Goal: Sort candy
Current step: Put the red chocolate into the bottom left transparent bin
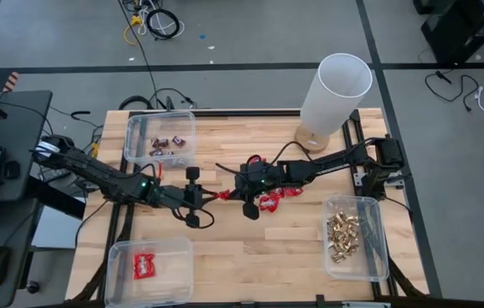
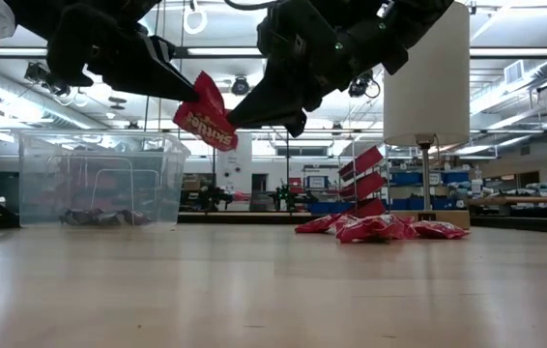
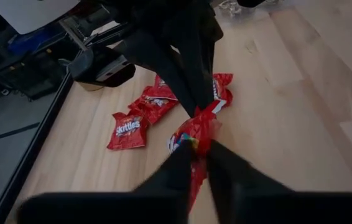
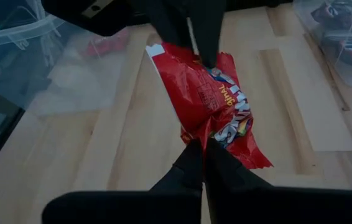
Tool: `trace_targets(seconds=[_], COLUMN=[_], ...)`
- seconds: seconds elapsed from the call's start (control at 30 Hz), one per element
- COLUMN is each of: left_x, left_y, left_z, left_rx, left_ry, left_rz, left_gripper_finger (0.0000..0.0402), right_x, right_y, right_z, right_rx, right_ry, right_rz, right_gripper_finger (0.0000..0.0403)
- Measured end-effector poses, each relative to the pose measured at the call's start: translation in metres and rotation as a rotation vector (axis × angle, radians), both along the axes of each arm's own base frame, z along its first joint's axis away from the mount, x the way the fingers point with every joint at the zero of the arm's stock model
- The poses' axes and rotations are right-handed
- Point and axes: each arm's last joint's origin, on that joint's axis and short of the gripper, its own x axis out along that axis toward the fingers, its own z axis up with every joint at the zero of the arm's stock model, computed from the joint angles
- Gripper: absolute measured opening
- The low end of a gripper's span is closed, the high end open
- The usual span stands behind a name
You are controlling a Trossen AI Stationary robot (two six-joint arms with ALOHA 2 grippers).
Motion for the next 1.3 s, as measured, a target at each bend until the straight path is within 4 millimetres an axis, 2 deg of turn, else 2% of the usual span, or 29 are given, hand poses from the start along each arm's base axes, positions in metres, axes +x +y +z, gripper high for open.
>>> trace_targets(seconds=[0.07, 0.13, 0.6, 0.87, 1.03, 1.3], left_x=[0.0, -0.001, -0.014, -0.013, -0.011, -0.023], left_y=[0.0, -0.003, -0.017, -0.018, -0.03, -0.053], left_z=[0.0, 0.0, -0.002, 0.004, 0.03, 0.092], left_rx=[0.013, 0.028, 0.183, 0.164, 0.152, 0.014], left_ry=[0.007, 0.007, 0.012, -0.024, -0.075, -0.006], left_rz=[-0.008, -0.018, 0.127, 0.167, 0.121, -0.021], left_gripper_finger=[0.0014, 0.0005, 0.0001, 0.0001, 0.0, 0.0], right_x=[0.0, 0.0, -0.004, -0.007, -0.014, -0.019], right_y=[0.0, 0.0, -0.003, -0.004, -0.007, -0.01], right_z=[0.0, -0.001, -0.006, -0.01, -0.013, -0.017], right_rx=[-0.001, -0.003, 0.003, -0.008, -0.08, -0.142], right_ry=[0.002, 0.007, 0.081, 0.125, 0.21, 0.281], right_rz=[0.0, 0.002, -0.012, -0.032, -0.12, -0.173], right_gripper_finger=[0.0, 0.0, 0.0001, 0.0001, 0.0001, 0.0])
